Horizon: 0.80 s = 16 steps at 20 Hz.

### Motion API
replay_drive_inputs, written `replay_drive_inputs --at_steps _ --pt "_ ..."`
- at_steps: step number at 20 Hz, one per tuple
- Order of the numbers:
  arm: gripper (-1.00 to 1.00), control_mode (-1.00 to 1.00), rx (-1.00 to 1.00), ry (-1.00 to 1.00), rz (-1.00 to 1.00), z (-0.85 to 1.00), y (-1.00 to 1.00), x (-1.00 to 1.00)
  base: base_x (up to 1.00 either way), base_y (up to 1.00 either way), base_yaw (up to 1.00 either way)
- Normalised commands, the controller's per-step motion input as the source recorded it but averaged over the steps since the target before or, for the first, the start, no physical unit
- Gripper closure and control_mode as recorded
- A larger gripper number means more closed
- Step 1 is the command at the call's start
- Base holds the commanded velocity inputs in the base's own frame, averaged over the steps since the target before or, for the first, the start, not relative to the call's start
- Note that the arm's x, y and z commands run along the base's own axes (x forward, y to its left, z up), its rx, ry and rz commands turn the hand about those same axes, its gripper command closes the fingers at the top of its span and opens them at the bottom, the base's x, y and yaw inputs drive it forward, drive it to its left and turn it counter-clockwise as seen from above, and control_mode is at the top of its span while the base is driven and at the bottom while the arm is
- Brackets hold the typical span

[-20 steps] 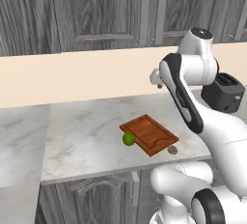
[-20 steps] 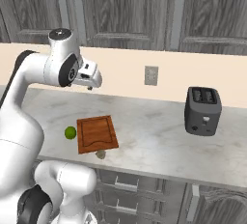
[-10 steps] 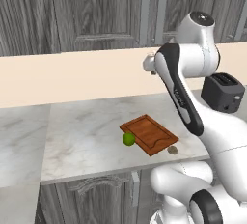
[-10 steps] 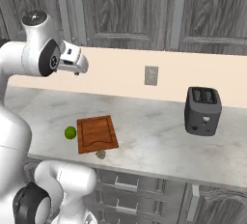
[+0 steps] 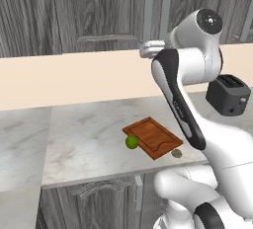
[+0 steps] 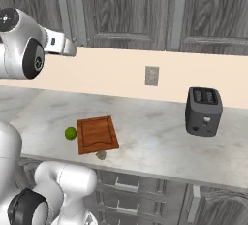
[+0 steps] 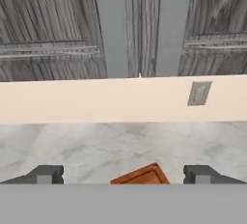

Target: Open the cabinet. Place the bowl and condiment on the counter. Then place the lime and garlic on the cutting board.

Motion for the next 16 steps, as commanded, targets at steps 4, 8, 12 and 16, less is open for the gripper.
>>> replay_drive_inputs --at_steps 4,8,12,16 --pt "-1.0 -1.0 0.0 -0.22 0.0 0.29 0.13 0.1 0.0 0.0 0.0" --pt "-1.0 -1.0 0.0 -0.01 0.0 0.4 0.05 0.15 0.0 0.0 0.0" --pt "-1.0 -1.0 0.0 0.01 0.0 0.33 0.09 0.27 0.0 0.0 0.0" --pt "-1.0 -1.0 0.0 0.0 0.0 0.01 0.18 0.48 0.0 0.0 0.0"
